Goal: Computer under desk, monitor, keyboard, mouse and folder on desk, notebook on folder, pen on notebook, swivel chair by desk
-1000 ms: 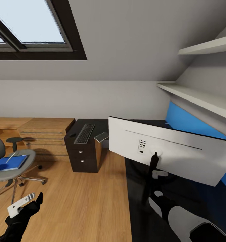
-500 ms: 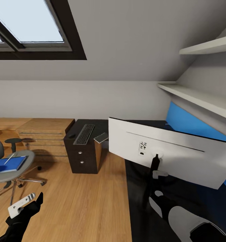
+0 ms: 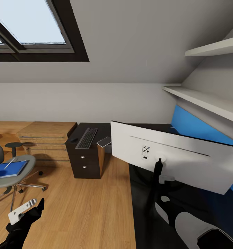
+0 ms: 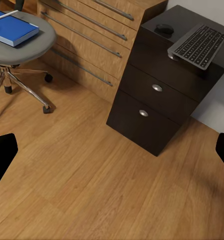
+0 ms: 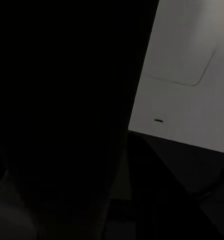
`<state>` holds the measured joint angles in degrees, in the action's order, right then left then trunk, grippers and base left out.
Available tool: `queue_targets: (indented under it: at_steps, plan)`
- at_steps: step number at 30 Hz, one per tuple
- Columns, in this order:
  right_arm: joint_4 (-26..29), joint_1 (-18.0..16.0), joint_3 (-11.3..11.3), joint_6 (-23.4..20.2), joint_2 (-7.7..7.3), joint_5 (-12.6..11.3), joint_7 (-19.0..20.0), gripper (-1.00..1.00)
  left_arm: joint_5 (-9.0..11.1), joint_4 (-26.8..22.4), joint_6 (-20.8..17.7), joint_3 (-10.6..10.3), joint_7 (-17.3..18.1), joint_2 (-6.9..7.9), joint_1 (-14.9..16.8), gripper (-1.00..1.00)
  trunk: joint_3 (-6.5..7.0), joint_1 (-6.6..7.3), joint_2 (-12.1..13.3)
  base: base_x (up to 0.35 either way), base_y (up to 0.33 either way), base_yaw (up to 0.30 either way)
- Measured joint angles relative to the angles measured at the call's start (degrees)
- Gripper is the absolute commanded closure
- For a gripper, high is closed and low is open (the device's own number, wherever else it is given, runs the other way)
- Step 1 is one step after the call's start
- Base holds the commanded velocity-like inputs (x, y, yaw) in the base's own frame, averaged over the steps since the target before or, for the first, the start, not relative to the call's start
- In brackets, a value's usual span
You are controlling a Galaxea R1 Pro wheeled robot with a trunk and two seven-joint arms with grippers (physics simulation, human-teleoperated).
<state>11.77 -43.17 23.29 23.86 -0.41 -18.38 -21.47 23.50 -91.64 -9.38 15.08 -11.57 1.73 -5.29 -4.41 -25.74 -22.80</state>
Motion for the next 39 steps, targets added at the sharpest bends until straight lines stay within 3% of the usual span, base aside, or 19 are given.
queue_targets:
  at_steps: [29, 39]
  plan:
    - [0.1, 0.0, 0.1, -0.1, -0.32, 0.6, 0.4, 1.0, 0.0, 0.0, 0.1, 0.0, 0.1, 0.0, 0.0, -1.0, 0.0, 0.0, 0.0, -0.002, 0.0, 0.0]
    - [0.1, 0.0, -0.1, 0.0, -0.34, 0.4, 0.4, 1.0, 0.0, 0.0, 0.1, 0.0, 0.1, 0.0, 0.0, -1.0, 0.0, -0.04, 0.0, -0.302, 0.0, 0.0]
